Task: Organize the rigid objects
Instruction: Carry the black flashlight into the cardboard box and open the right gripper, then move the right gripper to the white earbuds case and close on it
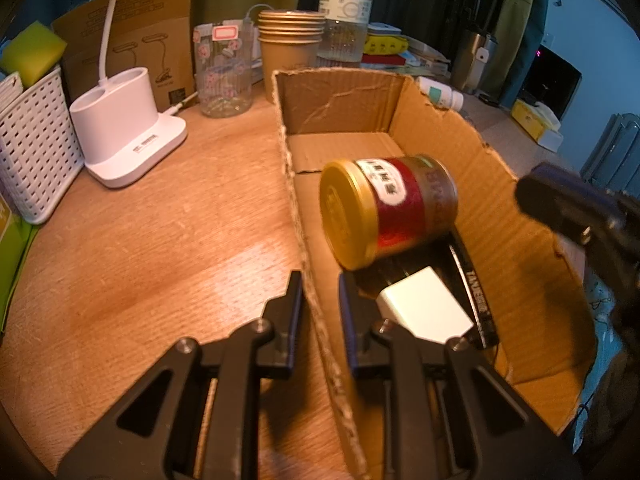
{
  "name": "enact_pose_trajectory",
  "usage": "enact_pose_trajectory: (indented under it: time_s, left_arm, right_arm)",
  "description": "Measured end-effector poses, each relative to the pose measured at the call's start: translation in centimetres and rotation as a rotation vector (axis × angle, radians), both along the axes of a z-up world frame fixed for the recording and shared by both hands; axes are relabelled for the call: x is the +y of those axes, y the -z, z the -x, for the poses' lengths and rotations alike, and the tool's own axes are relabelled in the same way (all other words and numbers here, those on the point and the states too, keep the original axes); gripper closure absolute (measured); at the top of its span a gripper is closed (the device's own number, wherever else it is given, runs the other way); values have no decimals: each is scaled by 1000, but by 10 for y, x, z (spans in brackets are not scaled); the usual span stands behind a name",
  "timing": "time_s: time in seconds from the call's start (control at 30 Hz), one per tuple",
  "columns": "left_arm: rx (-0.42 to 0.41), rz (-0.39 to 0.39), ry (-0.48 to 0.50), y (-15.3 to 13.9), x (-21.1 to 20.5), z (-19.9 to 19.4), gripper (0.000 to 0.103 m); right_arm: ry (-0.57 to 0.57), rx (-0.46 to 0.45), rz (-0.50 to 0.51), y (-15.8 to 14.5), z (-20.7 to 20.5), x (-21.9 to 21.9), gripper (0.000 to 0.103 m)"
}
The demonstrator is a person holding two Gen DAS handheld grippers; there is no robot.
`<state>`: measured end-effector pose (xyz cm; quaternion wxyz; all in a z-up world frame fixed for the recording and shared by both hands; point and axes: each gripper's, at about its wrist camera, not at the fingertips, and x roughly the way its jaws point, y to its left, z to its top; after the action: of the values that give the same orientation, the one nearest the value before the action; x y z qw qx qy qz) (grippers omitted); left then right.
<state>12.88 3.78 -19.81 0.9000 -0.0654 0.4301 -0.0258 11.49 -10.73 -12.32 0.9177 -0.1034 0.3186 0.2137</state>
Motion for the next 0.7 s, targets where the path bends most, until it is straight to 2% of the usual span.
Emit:
enact_pose_trajectory:
  time_s: [0.43,0.7]
  left_arm:
    - [0,0,0,0,0,0,84]
    - [0,0,0,0,0,0,84]
  right_arm:
    - [96,-27,-51,-12,-16,-45,74]
    - [156,-20,-61,-5,-32,-69,58]
